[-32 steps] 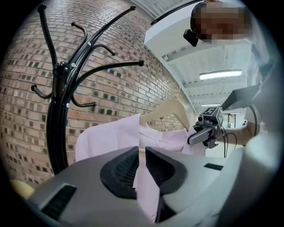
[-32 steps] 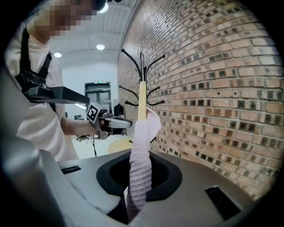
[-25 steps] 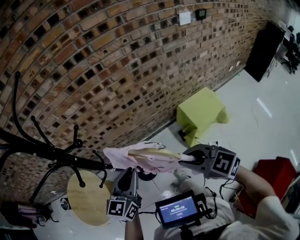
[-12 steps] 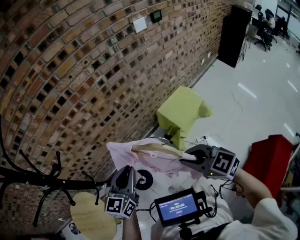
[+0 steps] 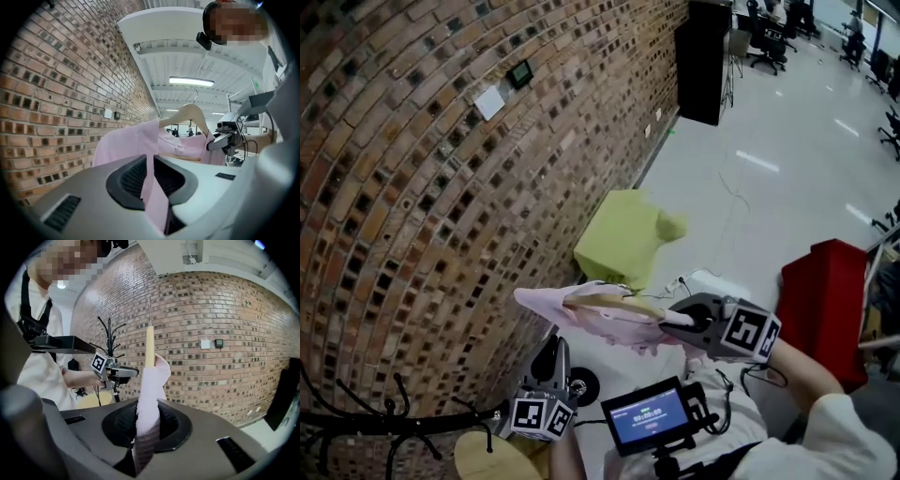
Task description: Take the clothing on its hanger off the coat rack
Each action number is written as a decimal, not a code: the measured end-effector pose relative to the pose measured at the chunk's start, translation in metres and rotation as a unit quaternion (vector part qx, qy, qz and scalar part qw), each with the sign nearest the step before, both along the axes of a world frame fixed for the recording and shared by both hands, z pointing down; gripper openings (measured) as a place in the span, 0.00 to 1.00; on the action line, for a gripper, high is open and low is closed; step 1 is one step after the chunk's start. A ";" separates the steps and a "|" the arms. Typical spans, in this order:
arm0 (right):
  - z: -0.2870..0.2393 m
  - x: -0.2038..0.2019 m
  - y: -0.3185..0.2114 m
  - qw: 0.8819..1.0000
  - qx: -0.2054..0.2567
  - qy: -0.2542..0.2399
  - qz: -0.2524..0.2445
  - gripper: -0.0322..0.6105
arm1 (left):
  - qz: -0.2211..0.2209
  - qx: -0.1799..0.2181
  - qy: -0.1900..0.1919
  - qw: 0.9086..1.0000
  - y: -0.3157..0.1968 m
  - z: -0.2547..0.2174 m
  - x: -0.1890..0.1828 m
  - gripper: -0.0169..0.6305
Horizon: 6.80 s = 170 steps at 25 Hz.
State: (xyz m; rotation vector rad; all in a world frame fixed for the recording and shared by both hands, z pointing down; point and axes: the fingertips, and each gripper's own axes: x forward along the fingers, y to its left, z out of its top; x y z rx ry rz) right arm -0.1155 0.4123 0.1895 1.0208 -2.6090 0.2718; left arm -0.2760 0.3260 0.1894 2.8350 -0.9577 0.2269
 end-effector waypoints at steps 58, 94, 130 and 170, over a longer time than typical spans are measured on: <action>0.021 0.481 0.212 0.899 0.010 -0.012 0.438 0.08 | 0.388 0.012 -0.026 0.921 0.107 0.007 0.566 0.10; 0.017 0.409 -0.118 0.956 0.034 -0.014 0.292 0.08 | 0.218 0.018 -0.029 0.975 -0.196 0.026 0.410 0.10; -0.021 0.281 -0.340 0.999 0.029 -0.009 0.033 0.08 | -0.039 -0.005 -0.013 0.999 -0.324 0.020 0.245 0.10; 0.026 0.283 -0.604 0.992 0.010 -0.028 -0.122 0.08 | -0.220 -0.029 -0.046 0.974 -0.476 0.049 0.229 0.10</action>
